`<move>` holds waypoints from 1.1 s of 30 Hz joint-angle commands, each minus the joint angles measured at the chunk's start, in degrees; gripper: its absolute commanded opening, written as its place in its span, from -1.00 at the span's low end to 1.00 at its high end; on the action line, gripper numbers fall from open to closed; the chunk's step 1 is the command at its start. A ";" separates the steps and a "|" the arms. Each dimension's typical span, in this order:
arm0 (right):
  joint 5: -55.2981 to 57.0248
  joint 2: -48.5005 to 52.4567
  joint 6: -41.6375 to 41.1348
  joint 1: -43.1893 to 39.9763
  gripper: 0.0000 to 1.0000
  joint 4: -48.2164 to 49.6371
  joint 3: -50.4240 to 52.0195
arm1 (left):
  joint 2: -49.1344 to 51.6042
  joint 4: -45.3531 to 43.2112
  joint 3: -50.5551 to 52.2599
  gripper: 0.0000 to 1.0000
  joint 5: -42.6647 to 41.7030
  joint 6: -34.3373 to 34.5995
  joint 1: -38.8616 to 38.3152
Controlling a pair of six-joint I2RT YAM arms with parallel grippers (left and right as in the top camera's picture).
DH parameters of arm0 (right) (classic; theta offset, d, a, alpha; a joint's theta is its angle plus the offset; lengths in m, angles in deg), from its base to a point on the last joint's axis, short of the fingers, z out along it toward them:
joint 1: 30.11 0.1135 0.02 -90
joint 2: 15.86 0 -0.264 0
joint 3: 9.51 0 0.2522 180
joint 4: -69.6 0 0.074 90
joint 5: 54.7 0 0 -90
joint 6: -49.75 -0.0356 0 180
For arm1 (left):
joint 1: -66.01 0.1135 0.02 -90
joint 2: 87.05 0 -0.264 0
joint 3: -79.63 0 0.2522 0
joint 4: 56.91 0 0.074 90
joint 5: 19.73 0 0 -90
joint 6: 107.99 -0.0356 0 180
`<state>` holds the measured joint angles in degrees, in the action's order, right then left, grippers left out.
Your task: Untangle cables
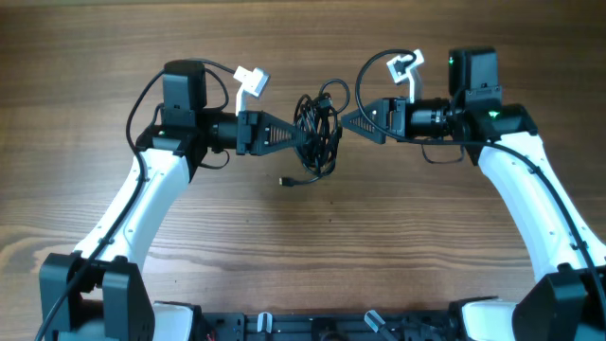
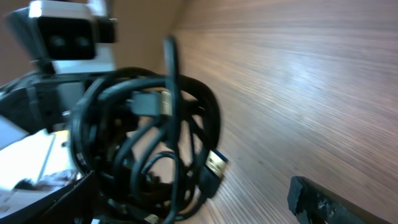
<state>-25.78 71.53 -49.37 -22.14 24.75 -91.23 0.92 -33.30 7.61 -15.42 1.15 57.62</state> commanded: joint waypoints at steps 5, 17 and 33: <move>-7.13 6.40 -0.07 6.27 0.84 8.39 0.07 | 0.00 -1.36 -0.59 -0.92 -4.68 -1.99 0.35; 2.93 10.64 -2.56 5.99 -0.91 10.67 0.07 | 0.00 -0.72 -0.57 -0.92 -1.68 -2.03 5.40; 38.14 10.64 -0.04 -1.84 -0.92 -10.03 0.04 | 0.02 28.79 -0.44 -0.92 80.21 5.77 9.03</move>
<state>6.50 82.18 -50.38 -24.78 14.91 -91.12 1.22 -4.54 7.08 55.49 4.97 66.70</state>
